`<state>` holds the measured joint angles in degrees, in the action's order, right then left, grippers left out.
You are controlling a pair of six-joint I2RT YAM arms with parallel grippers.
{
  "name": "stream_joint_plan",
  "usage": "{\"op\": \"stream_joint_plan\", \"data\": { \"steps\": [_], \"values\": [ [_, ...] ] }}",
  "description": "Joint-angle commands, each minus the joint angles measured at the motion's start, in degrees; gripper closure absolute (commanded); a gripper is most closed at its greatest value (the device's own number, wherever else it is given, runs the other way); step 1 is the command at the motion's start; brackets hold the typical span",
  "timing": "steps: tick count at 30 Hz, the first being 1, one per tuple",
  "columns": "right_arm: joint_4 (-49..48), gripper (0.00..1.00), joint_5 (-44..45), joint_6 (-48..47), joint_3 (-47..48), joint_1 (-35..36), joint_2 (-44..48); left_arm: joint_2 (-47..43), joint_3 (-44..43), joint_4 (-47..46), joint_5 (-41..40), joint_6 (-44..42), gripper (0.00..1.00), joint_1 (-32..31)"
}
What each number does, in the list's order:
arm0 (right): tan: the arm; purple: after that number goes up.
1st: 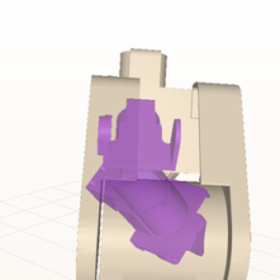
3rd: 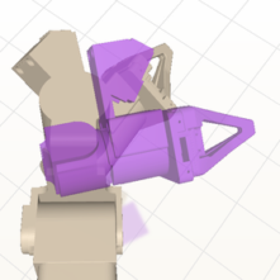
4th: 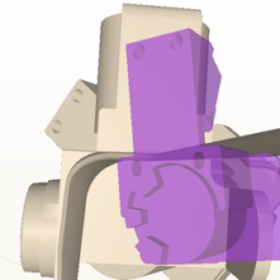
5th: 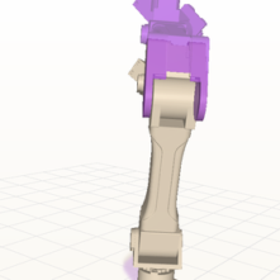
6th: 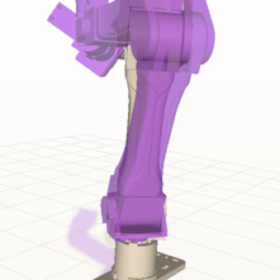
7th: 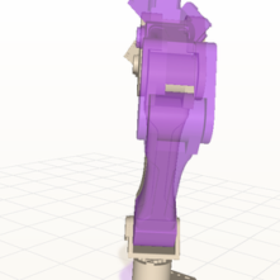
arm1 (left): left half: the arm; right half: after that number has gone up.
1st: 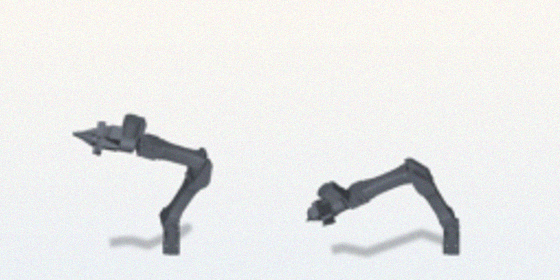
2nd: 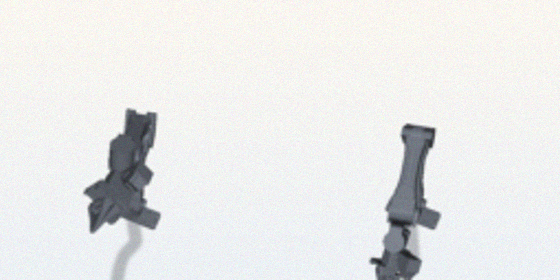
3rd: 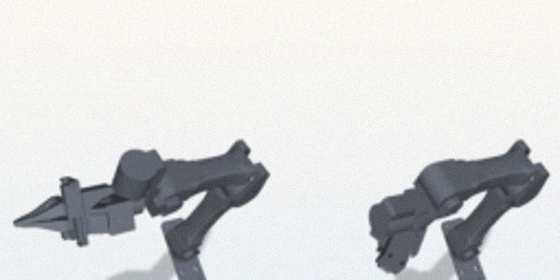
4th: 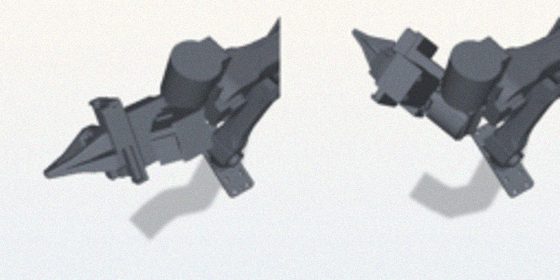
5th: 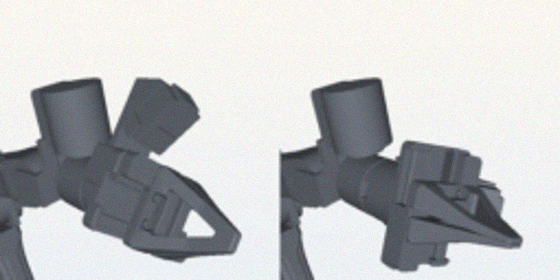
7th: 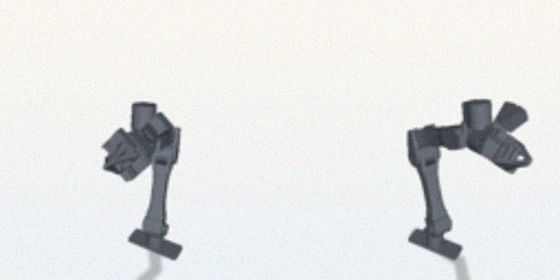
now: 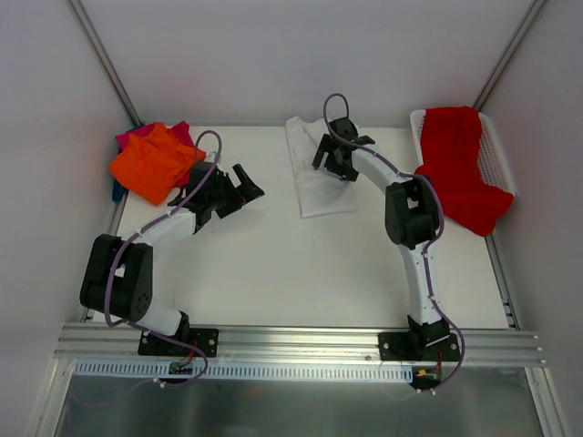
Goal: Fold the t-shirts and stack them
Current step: Fold the folded rectangular tshirt in 1/3 of the way, then grab one side of the 2/3 rectangular tshirt with both arms
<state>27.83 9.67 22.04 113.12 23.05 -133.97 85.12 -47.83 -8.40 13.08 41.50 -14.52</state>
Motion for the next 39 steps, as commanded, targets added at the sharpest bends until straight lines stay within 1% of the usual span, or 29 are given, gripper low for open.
{"op": "stream_joint_plan", "data": {
  "steps": [1, 2, 6, 9, 10, 12, 13, 14, 15, 16, 18, 19, 20, 22, 24, 25, 26, 27, 31, 34, 39],
  "values": [
    [1.4, 0.00, 4.3, -1.8, 0.8, -0.5, 7.5, 0.7, 0.9, -3.9, 1.5, 1.0, 0.01, 0.5],
    [0.9, 0.01, 5.4, -2.2, 0.1, -0.5, 8.8, 0.8, 1.3, -4.8, 1.9, 1.3, 0.01, 0.5],
    [-2.1, 0.00, 6.8, -3.2, -8.2, -0.5, 18.4, 2.8, 2.7, -9.5, 5.0, 3.9, 0.01, 0.5],
    [-3.2, 0.01, 7.5, -3.9, -12.8, -0.5, 23.4, 3.3, 3.3, -11.4, 6.2, 4.9, 0.01, 0.2],
    [-3.3, 0.00, 7.7, -4.0, -16.3, -0.5, 26.7, 3.2, 3.3, -12.2, 6.3, 4.9, 0.01, -0.4],
    [-3.4, 0.01, 8.4, -4.3, -20.2, -0.5, 30.3, 3.5, 3.3, -13.4, 6.3, 4.9, 0.01, -1.3],
    [-3.5, 0.00, 8.7, -4.3, -22.3, -0.5, 33.8, 3.8, 3.2, -14.2, 6.3, 5.0, 0.01, -2.3],
    [-4.0, 0.00, 9.1, -4.2, -26.9, -0.6, 35.6, 4.5, 3.3, -16.4, 7.2, 5.4, 0.01, -2.7],
    [-4.5, 0.01, 9.1, -4.0, -29.4, -0.8, 37.3, 6.3, 3.7, -18.4, 8.0, 7.2, 0.01, -3.1],
    [-5.9, 0.01, 8.4, -3.9, -34.7, -1.1, 40.4, 7.4, 4.0, -23.1, 9.8, 8.6, 0.01, -3.9],
    [-8.8, 0.01, 5.7, -3.3, -40.4, -2.8, 43.1, 11.0, 5.2, -28.3, 9.9, 13.0, 0.01, -5.1],
    [-12.2, 0.01, 1.4, -3.1, -43.2, -3.7, 44.9, 12.2, 5.6, -30.8, 9.2, 14.5, 0.01, -6.6],
    [-13.6, 0.01, -0.9, -2.7, -48.0, -4.8, 45.5, 14.2, 6.1, -34.7, 6.2, 17.1, 0.01, -7.4],
    [-15.7, 0.00, -4.4, -1.6, -51.4, -7.4, 46.4, 17.2, 6.6, -38.9, 3.1, 20.0, 0.02, -10.0],
    [-16.0, 0.01, -5.5, -1.1, -54.5, -9.0, 47.0, 19.1, 4.4, -37.5, -1.6, 21.3, 0.05, -11.7],
    [-16.1, 0.01, -5.6, -1.0, -55.3, -9.2, 47.4, 20.1, 3.0, -34.8, -3.2, 22.7, 0.05, -12.5],
    [-16.2, 0.01, -5.8, -1.0, -56.7, -9.8, 48.4, 21.6, -0.6, -26.6, -6.9, 23.5, 0.06, -14.0],
    [-16.5, 0.01, -5.8, -1.1, -57.3, -10.0, 48.9, 22.3, -2.2, -23.4, -8.4, 24.1, 0.06, -14.7],
    [-16.6, 0.01, -6.1, -1.3, -59.1, -10.8, 50.7, 26.1, -5.7, -20.8, -14.3, 26.4, 0.06, -17.7],
    [-16.7, 0.00, -6.7, -1.4, -59.9, -11.3, 51.3, 28.5, -10.3, -16.2, -15.7, 28.4, 0.06, -18.9],
    [-16.7, 0.01, -7.5, -1.5, -60.6, -12.1, 51.2, 31.2, -14.7, -14.3, -16.5, 29.1, 0.07, -20.3]
  ]
}}
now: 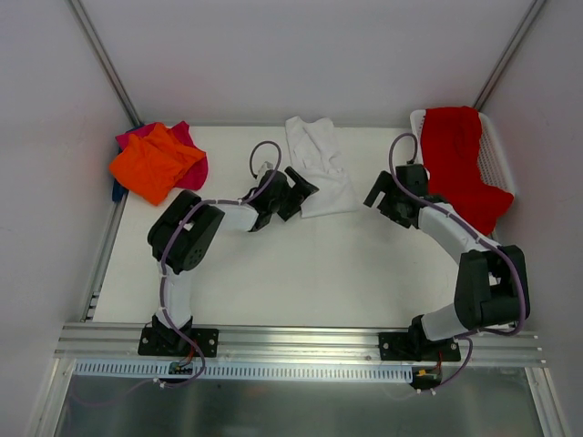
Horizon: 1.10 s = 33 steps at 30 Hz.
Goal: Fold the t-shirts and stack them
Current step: Grab one side of the 2/3 rectangular tshirt with both arms
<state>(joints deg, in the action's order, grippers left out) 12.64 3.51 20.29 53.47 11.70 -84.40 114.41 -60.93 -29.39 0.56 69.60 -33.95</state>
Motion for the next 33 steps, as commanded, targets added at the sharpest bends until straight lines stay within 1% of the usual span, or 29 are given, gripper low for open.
{"op": "stream_joint_plan", "data": {
  "steps": [1, 4, 8, 11, 12, 15, 16, 19, 22, 27, 29, 33],
  "values": [
    [-1.6, 0.01, -1.3, 0.3, -1.2, -1.1, 1.5, 2.0, -2.0, 7.5, -4.8, 0.7, 0.07, -1.5],
    [-2.4, 0.01, -1.7, 0.4, -1.4, -1.4, 0.6, 2.1, -3.0, 8.6, -5.8, 0.4, 0.08, -2.3],
    [-3.6, 0.00, -2.9, 1.4, -1.0, -1.4, -1.7, 2.6, -3.6, 8.8, -5.8, 0.6, 0.13, -2.3],
    [-4.4, 0.00, -5.4, 1.9, -1.1, -1.5, -2.8, 2.9, -4.3, 9.1, -6.0, 0.1, 0.37, -2.3],
    [-4.4, 0.01, -5.4, 1.9, -1.1, -1.5, -2.9, 3.0, -4.5, 9.2, -6.1, -0.1, 0.52, -2.3],
    [-4.4, 0.00, -5.1, 1.7, -1.2, -1.5, -2.9, 3.2, -5.0, 9.5, -6.4, -0.4, 0.76, -2.3],
    [-4.4, 0.00, -5.0, 1.7, -1.2, -1.4, -2.9, 3.4, -5.1, 9.7, -6.4, -0.5, 0.88, -2.3],
    [-4.6, 0.01, -5.2, 1.7, -1.3, -1.5, -3.1, 3.5, -5.4, 10.0, -6.3, -0.7, 1.00, -2.3],
    [-6.3, 0.01, -6.8, 2.5, -2.1, -1.4, -3.8, 2.9, -5.0, 10.4, -6.4, -1.4, 1.00, -2.3],
    [-12.3, 0.02, -14.9, 5.4, -2.8, -1.2, -5.9, -1.2, -3.2, 11.3, -8.1, -6.0, 1.00, -2.0],
    [-15.3, 0.02, -15.6, 6.7, -2.8, -0.2, -6.4, -2.6, -1.7, 11.8, -9.0, -7.2, 1.00, -1.6],
    [-17.1, 0.02, -15.0, 7.5, -2.1, 3.5, -8.1, -5.4, 1.0, 12.0, -9.1, -7.8, 1.00, -0.1]
  ]
}}
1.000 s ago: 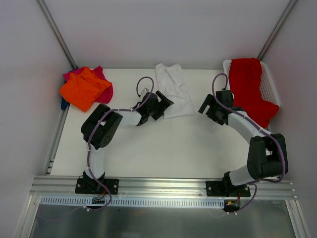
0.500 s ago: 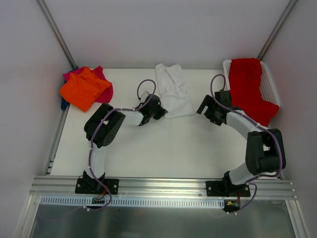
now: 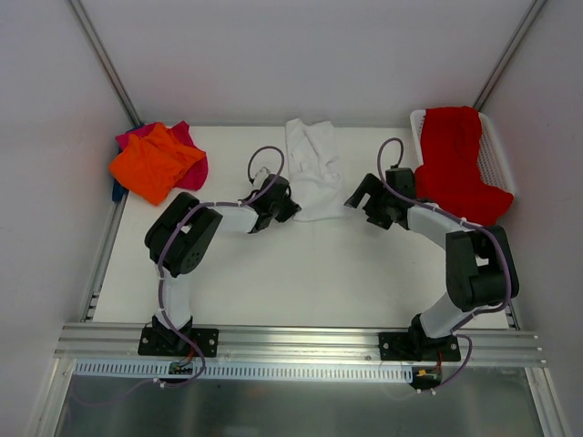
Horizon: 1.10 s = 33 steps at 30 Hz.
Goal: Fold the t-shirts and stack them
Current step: Grab one side of the 2/3 rectangular tshirt with both arms, then fold the long partially folded tshirt into a neat square
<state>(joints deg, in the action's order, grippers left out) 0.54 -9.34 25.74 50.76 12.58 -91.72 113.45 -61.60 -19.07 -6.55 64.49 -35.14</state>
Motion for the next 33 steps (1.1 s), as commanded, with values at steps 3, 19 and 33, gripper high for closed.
{"op": "stream_joint_plan", "data": {
  "steps": [3, 19, 33],
  "values": [
    [-6.0, 0.05, -2.0, 2.7, 1.4, 4.3, -3.4, -5.3, 3.3, 1.6, -1.6, -2.8, 1.00, 2.3],
    [-8.7, 0.51, -1.1, 4.1, 2.9, 8.7, -12.3, -5.0, 4.9, 1.1, 0.2, -3.0, 1.00, 3.5],
    [-5.1, 1.00, -1.1, 3.8, 0.9, 11.1, -7.5, -11.6, 7.5, 4.6, 5.1, -5.5, 1.00, 3.6]
  ]
}}
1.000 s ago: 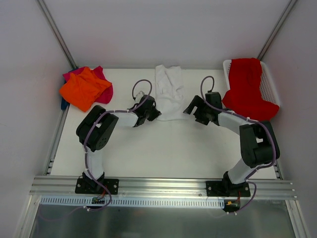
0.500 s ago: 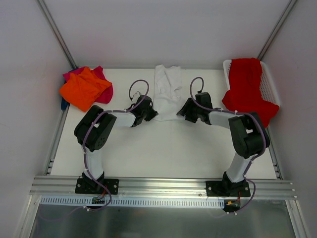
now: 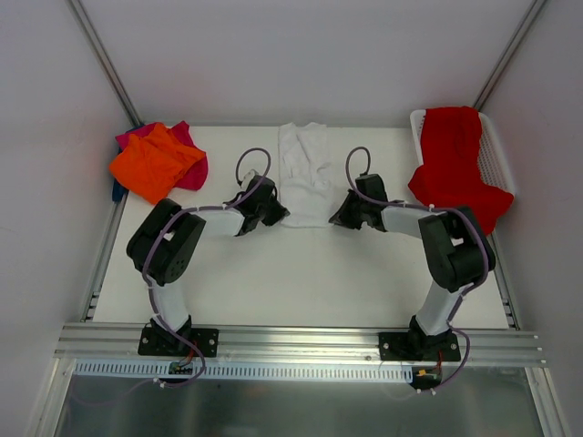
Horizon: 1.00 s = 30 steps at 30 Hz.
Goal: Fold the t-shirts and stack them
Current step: Fold the long partially folded tshirt into a neat square
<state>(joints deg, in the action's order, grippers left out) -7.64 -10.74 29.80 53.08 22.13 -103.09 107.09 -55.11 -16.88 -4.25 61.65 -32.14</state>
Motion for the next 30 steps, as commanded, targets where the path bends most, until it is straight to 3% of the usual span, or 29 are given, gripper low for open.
{"op": "stream_joint_plan", "data": {
  "steps": [1, 7, 14, 30],
  "values": [
    [3.7, 0.99, 0.5, -0.1, -1.6, 2.5, 6.5, -7.4, 1.0, 3.2, 3.4, -2.8, 1.00, 0.3],
    [14.8, 0.99, 4.7, -0.4, 2.3, 5.0, 16.2, -16.8, -1.3, 11.6, 4.1, -5.9, 1.00, -0.3],
    [24.1, 0.99, 5.8, -1.6, 13.1, 5.2, 17.8, -20.1, -6.9, 16.3, 6.3, -8.1, 1.00, -0.1],
    [30.0, 0.99, 4.2, -3.9, 42.4, 0.6, -4.4, -4.3, -24.8, 16.6, 13.7, -6.3, 0.99, 9.5]
  ]
}}
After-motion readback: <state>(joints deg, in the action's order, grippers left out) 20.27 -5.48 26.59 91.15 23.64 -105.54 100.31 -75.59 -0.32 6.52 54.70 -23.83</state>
